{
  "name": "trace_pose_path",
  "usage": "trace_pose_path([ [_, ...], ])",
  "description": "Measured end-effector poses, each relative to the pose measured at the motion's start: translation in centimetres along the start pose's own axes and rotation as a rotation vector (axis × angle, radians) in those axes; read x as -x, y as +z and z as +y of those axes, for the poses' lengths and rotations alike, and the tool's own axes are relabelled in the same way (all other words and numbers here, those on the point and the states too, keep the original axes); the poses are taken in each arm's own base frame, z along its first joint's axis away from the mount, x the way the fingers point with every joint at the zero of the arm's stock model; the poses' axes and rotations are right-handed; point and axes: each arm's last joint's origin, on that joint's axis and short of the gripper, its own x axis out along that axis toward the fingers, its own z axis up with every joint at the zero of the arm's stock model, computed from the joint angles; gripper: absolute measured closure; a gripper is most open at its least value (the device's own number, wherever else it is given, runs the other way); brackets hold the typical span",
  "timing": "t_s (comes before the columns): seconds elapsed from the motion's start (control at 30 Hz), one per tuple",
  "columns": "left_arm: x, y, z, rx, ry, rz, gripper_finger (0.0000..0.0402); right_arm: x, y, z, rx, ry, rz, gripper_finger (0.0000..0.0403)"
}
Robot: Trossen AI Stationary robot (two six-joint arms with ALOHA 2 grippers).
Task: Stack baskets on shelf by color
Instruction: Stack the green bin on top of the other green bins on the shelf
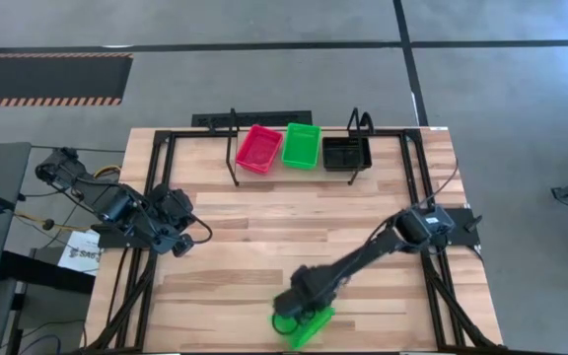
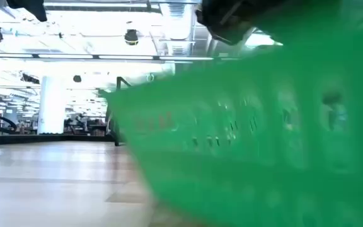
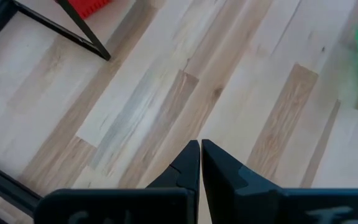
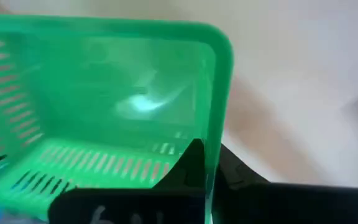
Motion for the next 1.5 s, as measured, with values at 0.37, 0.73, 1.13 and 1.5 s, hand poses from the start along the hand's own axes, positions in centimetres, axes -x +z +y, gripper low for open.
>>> trace_pose_path([
  [0.37,0.0,0.3,-0.1,0.028,0.028,-0.077,0.0400,12.4,12.7,-11.1,0.363,-0.128,-0.410,0.0400],
  [0.73,-0.9,0.9,-0.5,0.071,0.118,-0.147,0.0400,21.2,20.3,-31.4,0.435,-0.060,-0.628,0.0400],
  [1.13,-1.7,2.0,0.3,0.182,0.179,-0.145,0.0400,18.7,25.9,-38.8,0.683,0.169,-0.686,0.0400],
  [1.5,-2.0,2.4,0.8,0.214,0.204,-0.141,0.0400,13.7,30.0,-39.3,0.796,0.164,-0.575,0.0400],
])
